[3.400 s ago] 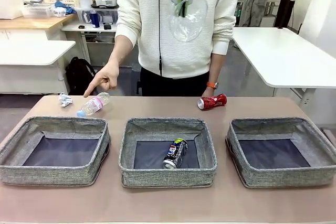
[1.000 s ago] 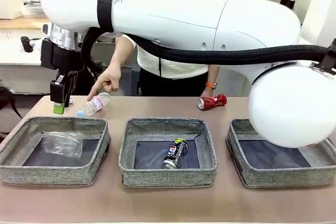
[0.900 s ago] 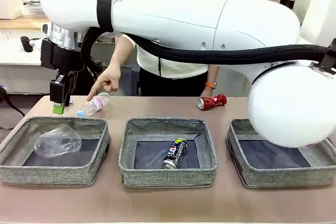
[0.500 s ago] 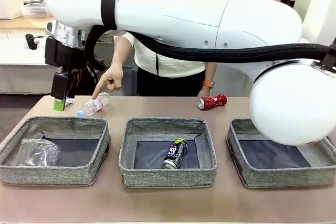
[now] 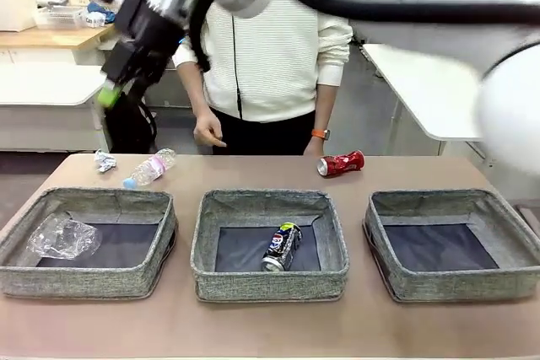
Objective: Sort the waste into the appropriate baskets.
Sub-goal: Place the picked waste into the Fabric basket indicated by the person.
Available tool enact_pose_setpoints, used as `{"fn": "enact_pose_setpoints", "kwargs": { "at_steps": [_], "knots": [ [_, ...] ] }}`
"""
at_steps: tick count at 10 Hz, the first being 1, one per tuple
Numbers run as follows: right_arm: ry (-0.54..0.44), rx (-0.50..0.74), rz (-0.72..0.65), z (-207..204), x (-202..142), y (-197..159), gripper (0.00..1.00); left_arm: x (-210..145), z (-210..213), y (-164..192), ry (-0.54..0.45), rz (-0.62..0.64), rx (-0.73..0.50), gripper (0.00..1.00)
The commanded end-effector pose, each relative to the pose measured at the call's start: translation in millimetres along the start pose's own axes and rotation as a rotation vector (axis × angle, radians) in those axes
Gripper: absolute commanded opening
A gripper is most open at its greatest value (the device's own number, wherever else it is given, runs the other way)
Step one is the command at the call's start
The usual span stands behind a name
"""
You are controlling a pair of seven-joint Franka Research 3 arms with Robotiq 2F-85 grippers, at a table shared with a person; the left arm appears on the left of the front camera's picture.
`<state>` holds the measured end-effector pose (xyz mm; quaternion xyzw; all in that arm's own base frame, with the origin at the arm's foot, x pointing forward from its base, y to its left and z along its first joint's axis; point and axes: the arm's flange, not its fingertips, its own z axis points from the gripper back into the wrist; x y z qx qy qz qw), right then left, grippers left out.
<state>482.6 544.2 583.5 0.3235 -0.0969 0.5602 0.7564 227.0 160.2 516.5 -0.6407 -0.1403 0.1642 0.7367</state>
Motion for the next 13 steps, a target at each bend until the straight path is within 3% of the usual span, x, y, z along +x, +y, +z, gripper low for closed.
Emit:
{"fn": "enact_pose_setpoints", "kwargs": {
  "at_steps": [1, 4, 7, 8, 9, 11, 12, 13],
  "knots": [
    [-0.239, 0.006, -0.218, 45, -169, 56, 1.0, -1, 1, 0, 0.001, -0.022, -0.019, 1.0],
    [-0.504, 0.125, -0.385, 101, -292, 65, 1.0, -1, 1, 0, 0.001, -0.022, -0.019, 1.0],
    [-0.762, 0.221, -0.495, 85, -376, 40, 1.0, -1, 1, 0, 0.001, -0.022, -0.019, 1.0],
    [-0.539, 0.226, -0.667, 70, -356, 27, 1.0, -1, 1, 0, 0.001, -0.022, -0.019, 1.0],
    [-0.698, 0.184, -0.5, 130, -246, -5, 1.0, -1, 1, 0, 0.001, -0.022, -0.019, 1.0],
    [-0.698, 0.184, -0.5, 130, -246, -5, 1.0, -1, 1, 0, 0.001, -0.022, -0.019, 1.0],
    [-0.69, 0.204, -0.546, 116, -301, 8, 1.0, -1, 1, 0, 0.001, -0.022, -0.019, 1.0],
    [-0.781, 0.232, -0.679, 132, -319, -10, 1.0, -1, 1, 0, 0.001, -0.022, -0.019, 1.0]
  ]
}}
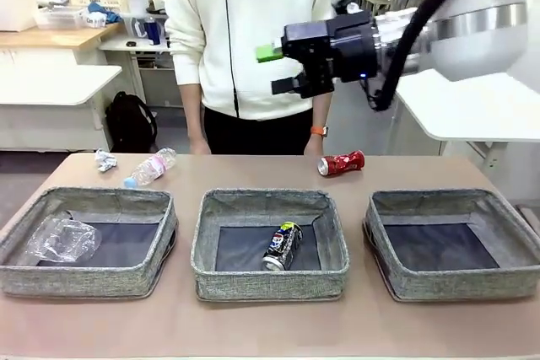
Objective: Sort the waste into the appropriate baskets.
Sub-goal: Place the picked waste into the Fabric basket indicated by the person.
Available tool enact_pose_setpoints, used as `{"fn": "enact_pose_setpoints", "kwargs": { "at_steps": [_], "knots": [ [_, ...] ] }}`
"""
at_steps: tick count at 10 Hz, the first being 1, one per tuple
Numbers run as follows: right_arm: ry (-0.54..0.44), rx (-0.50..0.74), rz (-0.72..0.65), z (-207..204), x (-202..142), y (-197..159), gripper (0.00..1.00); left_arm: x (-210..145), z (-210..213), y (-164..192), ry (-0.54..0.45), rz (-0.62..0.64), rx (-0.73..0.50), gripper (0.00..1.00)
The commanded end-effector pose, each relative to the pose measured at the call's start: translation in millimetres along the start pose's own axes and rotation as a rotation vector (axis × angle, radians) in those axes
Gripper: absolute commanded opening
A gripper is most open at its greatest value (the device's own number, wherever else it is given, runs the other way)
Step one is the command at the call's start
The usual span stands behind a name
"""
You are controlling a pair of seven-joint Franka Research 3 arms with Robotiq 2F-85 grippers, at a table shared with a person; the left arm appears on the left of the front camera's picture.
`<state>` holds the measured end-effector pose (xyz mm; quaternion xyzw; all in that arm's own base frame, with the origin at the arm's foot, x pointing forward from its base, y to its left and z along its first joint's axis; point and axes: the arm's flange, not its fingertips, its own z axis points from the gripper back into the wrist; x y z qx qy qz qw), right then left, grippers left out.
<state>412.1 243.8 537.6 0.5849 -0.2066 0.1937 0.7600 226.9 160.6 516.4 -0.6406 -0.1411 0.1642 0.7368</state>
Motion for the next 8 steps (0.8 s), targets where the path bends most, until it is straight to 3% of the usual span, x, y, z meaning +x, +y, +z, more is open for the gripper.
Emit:
{"fn": "enact_pose_setpoints", "kwargs": {
  "at_steps": [1, 2, 3, 5, 8],
  "knots": [
    [-0.131, 0.028, -0.224, 70, -18, -30, 1.0, -1, 1, -1, 0.002, -0.021, -0.019, 1.0],
    [-0.111, 0.02, -0.308, 116, -30, -35, 1.0, -1, 1, -1, 0.002, -0.021, -0.019, 1.0],
    [-0.128, 0.161, -0.412, 167, -46, -35, 1.0, -1, 1, -1, 0.002, -0.021, -0.019, 1.0],
    [-0.215, 0.238, -0.538, 241, -74, -41, 1.0, -1, 1, -1, 0.002, -0.021, -0.019, 1.0],
    [-0.117, 0.162, -0.588, 301, -127, -49, 1.0, -1, 1, -1, 0.002, -0.021, -0.019, 1.0]
  ]
}}
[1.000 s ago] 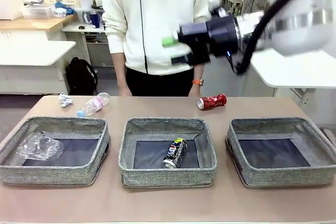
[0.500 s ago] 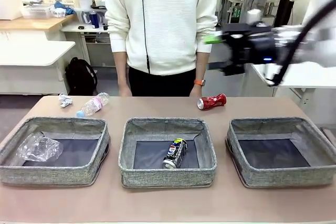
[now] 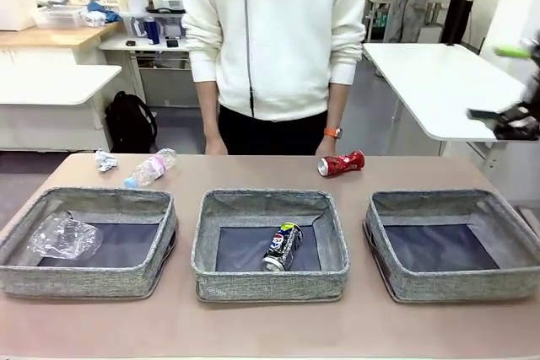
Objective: Sort the waste into the appropriate baskets.
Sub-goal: Place the picked waste into the Fabric basket indicated by the person, then pick up the waste item pointed out by the person.
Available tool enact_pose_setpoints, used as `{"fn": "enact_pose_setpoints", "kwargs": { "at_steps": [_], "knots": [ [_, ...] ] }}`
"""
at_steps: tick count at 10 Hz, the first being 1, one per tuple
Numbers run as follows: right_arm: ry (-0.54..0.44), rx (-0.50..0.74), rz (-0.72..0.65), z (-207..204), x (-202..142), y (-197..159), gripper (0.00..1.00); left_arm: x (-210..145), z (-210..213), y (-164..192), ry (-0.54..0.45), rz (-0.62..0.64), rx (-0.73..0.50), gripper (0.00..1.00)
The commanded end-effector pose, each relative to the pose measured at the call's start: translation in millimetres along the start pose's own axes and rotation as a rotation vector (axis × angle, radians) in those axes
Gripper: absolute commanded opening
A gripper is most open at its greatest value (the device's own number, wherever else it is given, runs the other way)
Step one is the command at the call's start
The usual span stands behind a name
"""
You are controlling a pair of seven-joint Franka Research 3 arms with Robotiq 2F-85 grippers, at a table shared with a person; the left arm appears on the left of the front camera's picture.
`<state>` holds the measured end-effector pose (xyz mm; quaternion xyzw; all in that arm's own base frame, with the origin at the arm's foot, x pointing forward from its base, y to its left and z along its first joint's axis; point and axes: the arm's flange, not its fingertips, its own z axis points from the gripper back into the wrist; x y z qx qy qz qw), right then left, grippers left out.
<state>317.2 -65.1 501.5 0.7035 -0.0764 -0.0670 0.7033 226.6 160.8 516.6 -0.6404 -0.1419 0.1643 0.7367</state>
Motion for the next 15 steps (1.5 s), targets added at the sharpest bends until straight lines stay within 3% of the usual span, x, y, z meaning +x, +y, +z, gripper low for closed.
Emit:
{"fn": "enact_pose_setpoints", "kwargs": {
  "at_steps": [1, 2, 15],
  "knots": [
    [0.046, -0.096, 0.041, 3, -21, -8, 1.0, -1, 0, 0, 0.004, -0.02, -0.019, 1.0],
    [0.0, 0.0, 0.0, 0, 0, 0, 1.0, -1, 0, 0, 0.004, -0.02, -0.019, 1.0],
    [0.0, 0.0, 0.0, 0, 0, 0, 1.0, -1, 0, 0, 0.004, -0.02, -0.019, 1.0]
  ]
}}
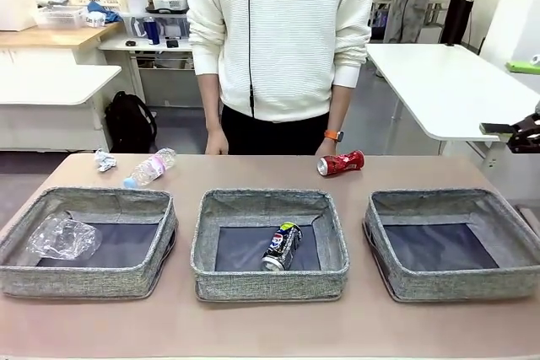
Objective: Sort the waste into the appropriate baskets.
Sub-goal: Pick up the waste item pointed out by the person.
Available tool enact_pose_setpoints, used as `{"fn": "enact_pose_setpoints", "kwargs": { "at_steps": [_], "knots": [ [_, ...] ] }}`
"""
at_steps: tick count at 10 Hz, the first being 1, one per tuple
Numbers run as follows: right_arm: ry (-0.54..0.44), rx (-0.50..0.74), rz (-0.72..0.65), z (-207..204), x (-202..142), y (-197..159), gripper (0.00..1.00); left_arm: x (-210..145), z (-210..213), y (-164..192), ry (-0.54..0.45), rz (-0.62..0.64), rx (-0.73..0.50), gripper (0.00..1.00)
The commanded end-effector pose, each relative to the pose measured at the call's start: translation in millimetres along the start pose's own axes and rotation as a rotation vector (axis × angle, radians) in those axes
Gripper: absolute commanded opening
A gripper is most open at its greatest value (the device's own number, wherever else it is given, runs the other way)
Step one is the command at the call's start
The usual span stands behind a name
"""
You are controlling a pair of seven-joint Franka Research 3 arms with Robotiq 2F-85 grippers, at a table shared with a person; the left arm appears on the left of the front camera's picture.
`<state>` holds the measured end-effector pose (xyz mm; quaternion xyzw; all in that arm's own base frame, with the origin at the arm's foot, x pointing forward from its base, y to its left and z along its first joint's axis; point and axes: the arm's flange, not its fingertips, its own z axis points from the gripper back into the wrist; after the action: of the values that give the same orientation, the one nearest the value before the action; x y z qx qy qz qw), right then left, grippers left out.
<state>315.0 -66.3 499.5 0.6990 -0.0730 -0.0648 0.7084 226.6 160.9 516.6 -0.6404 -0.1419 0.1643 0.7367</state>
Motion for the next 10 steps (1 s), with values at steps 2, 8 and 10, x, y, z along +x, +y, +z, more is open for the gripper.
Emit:
{"fn": "enact_pose_setpoints", "kwargs": {
  "at_steps": [2, 8, 10],
  "knots": [
    [-0.008, 0.014, 0.0, -1.6, 2.0, 1.9, 1.0, -1.0, 0.2, -0.4, 0.004, -0.02, -0.019, 1.0],
    [-0.008, 0.014, 0.0, -1.6, 2.0, 1.9, 1.0, -1.0, 0.2, -0.4, 0.004, -0.02, -0.019, 1.0],
    [-0.008, 0.014, 0.0, -1.6, 2.0, 1.9, 1.0, -1.0, 0.2, -0.4, 0.004, -0.02, -0.019, 1.0]
  ]
}}
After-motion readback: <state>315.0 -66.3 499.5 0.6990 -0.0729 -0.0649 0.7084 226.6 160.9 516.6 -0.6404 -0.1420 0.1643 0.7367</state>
